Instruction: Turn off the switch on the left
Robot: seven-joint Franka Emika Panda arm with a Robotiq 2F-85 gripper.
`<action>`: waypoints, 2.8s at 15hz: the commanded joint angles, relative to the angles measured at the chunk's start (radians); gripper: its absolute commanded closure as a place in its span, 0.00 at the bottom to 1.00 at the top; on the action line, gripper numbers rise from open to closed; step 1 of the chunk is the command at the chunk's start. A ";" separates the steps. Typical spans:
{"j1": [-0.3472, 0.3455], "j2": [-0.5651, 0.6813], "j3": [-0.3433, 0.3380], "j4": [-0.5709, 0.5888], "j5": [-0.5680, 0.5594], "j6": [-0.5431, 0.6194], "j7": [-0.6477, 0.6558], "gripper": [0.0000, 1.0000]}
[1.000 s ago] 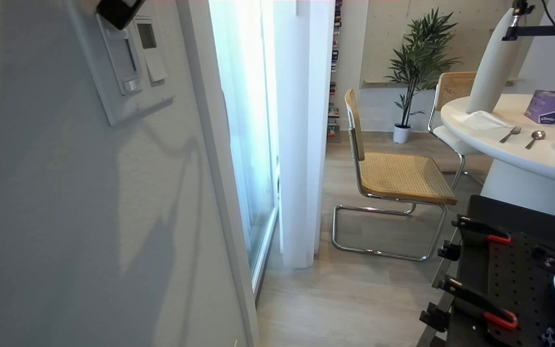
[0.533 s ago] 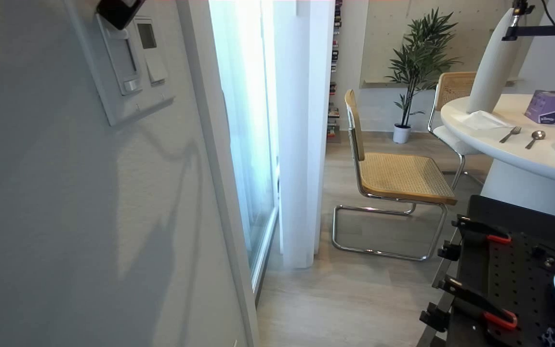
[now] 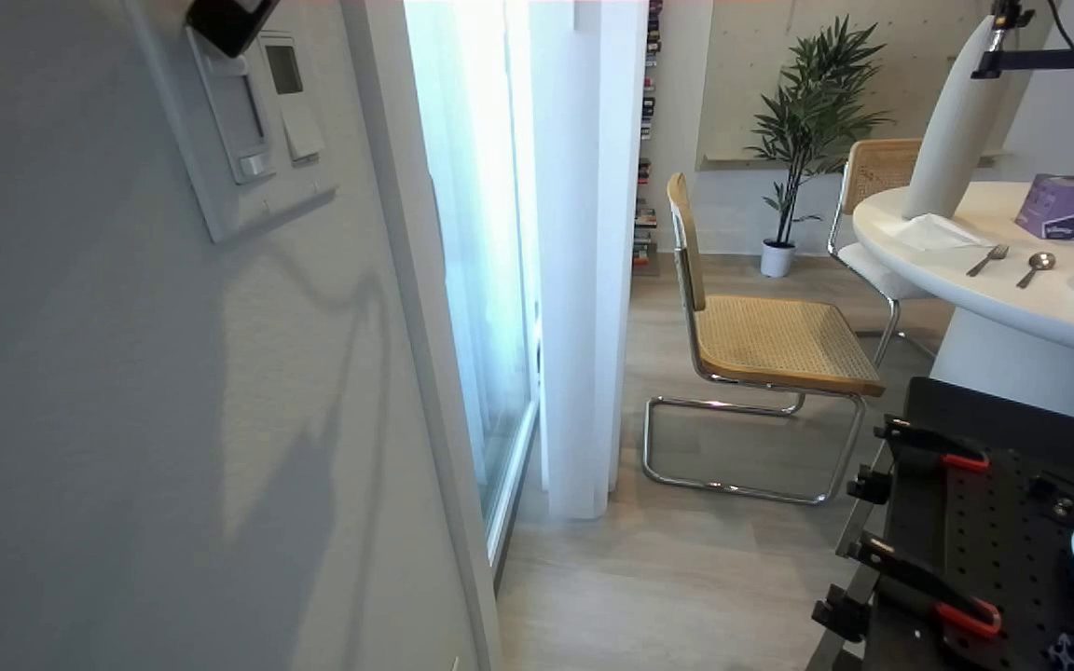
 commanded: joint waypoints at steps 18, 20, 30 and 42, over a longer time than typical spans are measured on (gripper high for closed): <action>-0.047 0.049 0.025 0.086 -0.018 -0.247 0.066 1.00; -0.052 0.071 0.028 0.089 -0.018 -0.249 0.067 1.00; 0.095 0.082 -0.095 0.120 -0.046 -0.295 0.087 1.00; 0.360 0.048 -0.343 0.137 -0.118 -0.367 0.116 1.00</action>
